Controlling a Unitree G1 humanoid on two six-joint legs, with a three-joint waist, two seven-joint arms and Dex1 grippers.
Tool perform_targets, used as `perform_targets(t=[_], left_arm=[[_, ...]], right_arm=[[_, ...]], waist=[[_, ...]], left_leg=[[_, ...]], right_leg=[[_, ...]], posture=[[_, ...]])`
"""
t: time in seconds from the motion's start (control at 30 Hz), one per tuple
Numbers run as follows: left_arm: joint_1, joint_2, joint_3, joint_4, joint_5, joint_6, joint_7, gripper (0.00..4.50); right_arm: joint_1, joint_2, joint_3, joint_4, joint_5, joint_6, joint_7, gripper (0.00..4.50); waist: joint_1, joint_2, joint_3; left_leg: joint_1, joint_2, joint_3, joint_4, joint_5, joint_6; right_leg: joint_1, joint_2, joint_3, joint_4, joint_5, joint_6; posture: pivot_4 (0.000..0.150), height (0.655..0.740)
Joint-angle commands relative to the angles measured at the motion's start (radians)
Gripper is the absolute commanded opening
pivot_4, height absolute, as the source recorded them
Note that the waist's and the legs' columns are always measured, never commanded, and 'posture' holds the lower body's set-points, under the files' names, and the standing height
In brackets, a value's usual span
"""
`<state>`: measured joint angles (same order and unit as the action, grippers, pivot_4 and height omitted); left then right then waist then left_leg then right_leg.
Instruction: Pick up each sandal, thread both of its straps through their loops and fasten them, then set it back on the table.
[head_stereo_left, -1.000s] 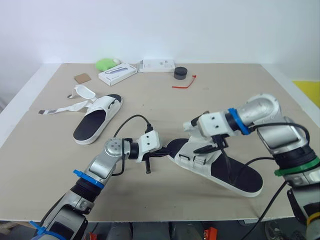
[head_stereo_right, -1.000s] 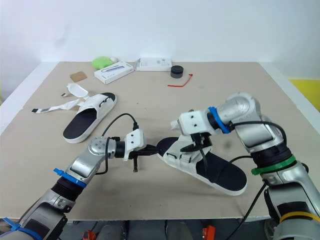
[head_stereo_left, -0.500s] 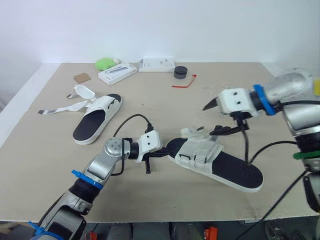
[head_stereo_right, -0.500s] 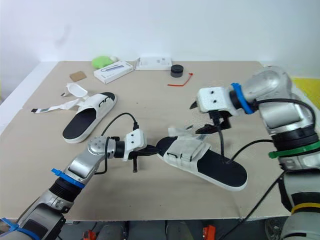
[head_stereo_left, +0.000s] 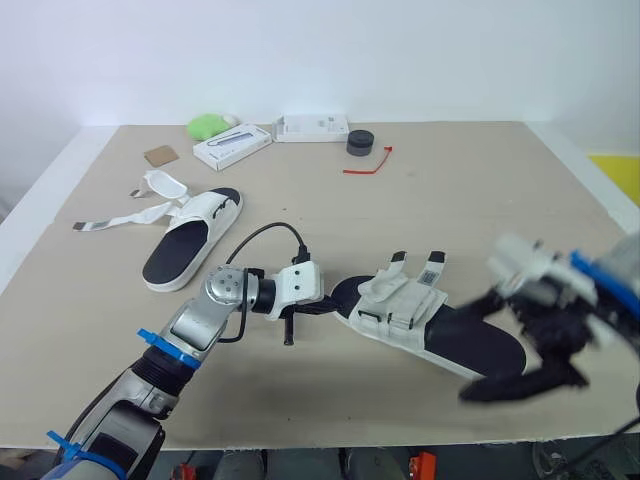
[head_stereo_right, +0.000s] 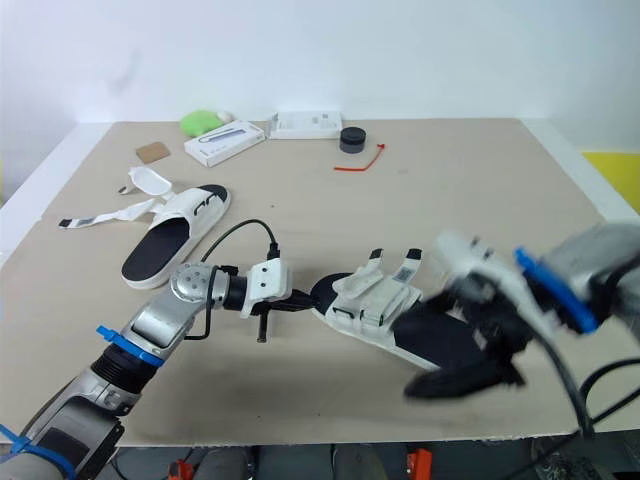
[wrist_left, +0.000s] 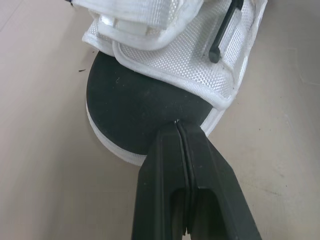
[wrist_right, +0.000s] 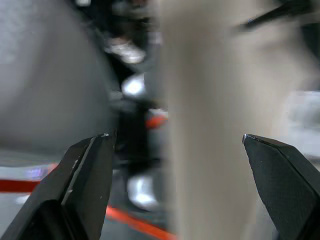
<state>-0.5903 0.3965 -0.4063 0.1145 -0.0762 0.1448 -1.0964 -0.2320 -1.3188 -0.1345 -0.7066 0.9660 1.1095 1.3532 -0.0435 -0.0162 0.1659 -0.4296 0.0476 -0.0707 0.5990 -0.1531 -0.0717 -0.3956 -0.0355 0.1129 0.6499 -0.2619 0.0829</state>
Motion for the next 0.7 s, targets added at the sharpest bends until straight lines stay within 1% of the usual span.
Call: perform_targets(t=[0.03,0.13,0.2,0.3,0.5,0.7], left_arm=[[-0.022,-0.019,-0.009,0.033,0.012,0.003,-0.003,0.0],[-0.04,-0.044,0.004,0.04,-0.004,0.019,0.0,0.0],[-0.047,-0.055,0.01,0.042,-0.009,0.03,0.0,0.0],[-0.044,-0.058,0.01,0.037,-0.004,0.033,-0.004,0.0],[-0.031,-0.054,0.01,0.025,-0.001,0.036,-0.006,0.0],[-0.029,-0.061,0.011,0.023,0.002,0.036,0.004,0.0]], right_arm=[[0.181,0.007,0.052,-0.116,-0.113,-0.016,-0.166,4.4],[0.285,-0.015,0.115,-0.077,-0.248,-0.1,-0.211,4.4],[0.297,-0.015,0.144,-0.018,-0.314,-0.147,-0.228,4.4],[0.255,-0.005,0.167,0.076,-0.378,-0.197,-0.241,4.4],[0.192,-0.038,0.165,0.202,-0.431,-0.275,-0.186,4.4],[0.083,0.002,0.24,0.326,-0.543,-0.355,-0.175,4.4]], waist=[[0.0,0.001,0.0],[0.0,0.0,0.001],[0.0,-0.003,0.002],[-0.003,-0.005,0.003],[-0.002,-0.008,0.005],[-0.003,-0.008,0.005]], left_leg=[[-0.002,-0.001,0.0,0.002,0.0,0.0],[-0.004,-0.003,0.002,0.007,0.0,-0.001],[-0.005,-0.003,0.002,0.01,0.0,-0.001],[-0.004,-0.002,0.003,0.011,0.001,-0.001],[-0.004,-0.002,0.003,0.011,0.003,0.0],[-0.007,-0.002,0.003,0.009,0.003,0.0]], right_leg=[[-0.001,-0.001,0.0,0.0,0.0,0.001],[-0.003,-0.004,0.0,0.0,0.002,0.004],[-0.003,-0.005,0.0,0.0,0.004,0.004],[-0.002,-0.005,0.0,0.0,0.005,0.004],[-0.003,-0.005,0.0,0.0,0.007,0.003],[-0.006,-0.004,0.0,0.0,0.008,0.004]], posture=[[0.15,0.74],[0.15,0.74],[0.15,0.74],[0.15,0.74],[0.15,0.74],[0.15,0.74]])
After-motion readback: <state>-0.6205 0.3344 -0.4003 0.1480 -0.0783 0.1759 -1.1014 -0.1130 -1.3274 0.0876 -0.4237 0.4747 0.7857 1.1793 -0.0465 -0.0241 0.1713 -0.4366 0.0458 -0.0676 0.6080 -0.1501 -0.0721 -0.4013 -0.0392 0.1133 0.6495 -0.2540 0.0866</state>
